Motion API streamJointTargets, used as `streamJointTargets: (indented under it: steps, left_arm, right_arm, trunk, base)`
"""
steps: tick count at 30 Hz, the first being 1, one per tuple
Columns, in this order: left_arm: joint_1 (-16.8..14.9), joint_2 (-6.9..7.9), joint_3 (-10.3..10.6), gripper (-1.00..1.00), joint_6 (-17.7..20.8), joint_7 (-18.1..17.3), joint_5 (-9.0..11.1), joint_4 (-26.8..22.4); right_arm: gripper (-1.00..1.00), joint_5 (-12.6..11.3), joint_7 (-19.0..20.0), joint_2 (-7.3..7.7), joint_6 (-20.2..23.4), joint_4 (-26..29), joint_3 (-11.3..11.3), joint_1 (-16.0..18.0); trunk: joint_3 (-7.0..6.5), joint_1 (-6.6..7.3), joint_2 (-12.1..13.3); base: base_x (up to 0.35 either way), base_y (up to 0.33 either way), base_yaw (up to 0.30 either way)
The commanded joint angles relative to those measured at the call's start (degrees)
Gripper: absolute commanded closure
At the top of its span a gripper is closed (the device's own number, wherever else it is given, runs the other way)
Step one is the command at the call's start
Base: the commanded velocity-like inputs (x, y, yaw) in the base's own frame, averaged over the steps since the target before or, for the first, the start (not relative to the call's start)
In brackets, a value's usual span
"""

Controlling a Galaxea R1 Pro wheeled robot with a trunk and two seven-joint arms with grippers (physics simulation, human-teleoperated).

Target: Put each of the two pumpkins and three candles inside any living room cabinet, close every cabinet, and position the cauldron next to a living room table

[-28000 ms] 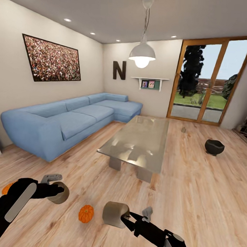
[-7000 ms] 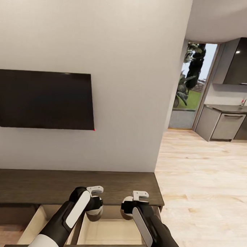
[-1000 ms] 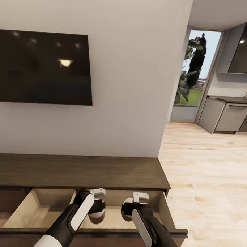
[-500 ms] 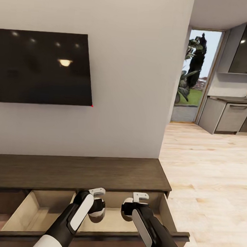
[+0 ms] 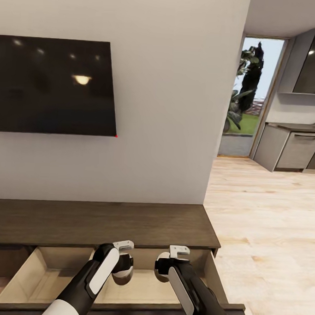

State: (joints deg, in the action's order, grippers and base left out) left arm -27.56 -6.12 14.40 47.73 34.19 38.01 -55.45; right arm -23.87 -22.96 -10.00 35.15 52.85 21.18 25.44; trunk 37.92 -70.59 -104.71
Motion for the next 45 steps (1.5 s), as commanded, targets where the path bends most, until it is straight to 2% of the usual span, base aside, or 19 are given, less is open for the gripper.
streamJointTargets:
  steps: [1, 4, 14, 20, 26, 43, 45]
  left_arm:
    - [-0.04, 0.02, 0.1, 1.0, 0.09, 0.7, 0.45, -0.04]
    - [-0.04, 0.04, 0.1, 1.0, -0.75, 0.7, 0.39, -0.02]
    - [-0.04, -0.04, 0.18, 1.0, -2.53, 0.7, -0.11, 0.02]
    - [-0.04, -0.15, 0.58, 1.0, -5.01, 0.7, -0.1, 0.94]
    - [-0.04, -0.2, 0.94, 1.0, -5.31, 0.7, -0.14, 1.44]
    - [-0.04, -0.21, 1.03, 1.0, -5.33, 0.7, -0.13, 1.46]
    - [-0.04, -0.21, 1.31, 1.0, -5.32, 0.7, -0.13, 1.44]
  right_arm:
    - [1.0, -0.57, -0.54, 0.0, 0.09, 0.06, 0.09, 0.04]
    - [1.0, -0.59, -0.57, 0.0, 0.06, 0.06, 0.09, 0.04]
    - [1.0, -0.6, -0.52, 0.0, 0.03, -0.05, 0.09, 0.04]
    - [1.0, -0.6, -0.44, 0.0, -0.08, -0.19, 0.09, 0.04]
    - [1.0, -0.57, -0.48, 0.0, -2.16, -1.38, 0.09, 0.04]
    - [1.0, -0.57, -0.51, 0.0, -2.93, -1.77, 0.09, 0.04]
    - [1.0, -0.55, -0.51, 0.0, -4.01, -2.16, 0.09, 0.04]
  trunk:
    - [0.06, 0.0, -0.03]
    - [0.06, 0.0, -0.03]
    - [1.86, -2.19, -4.04]
    - [2.93, -3.51, -6.45]
    - [4.01, -4.83, -8.85]
    - [7.06, -8.56, -15.67]
    - [7.42, -9.0, -16.47]
  base:
    - [0.014, 0.0, 0.0]
    - [0.005, 0.0, 0.0]
    - [0.0, 0.0, 0.0]
    - [0.0, 0.0, 0.0]
    - [0.0, 0.0, 0.0]
    - [0.0, 0.0, 0.0]
    - [0.0, 0.0, 0.0]
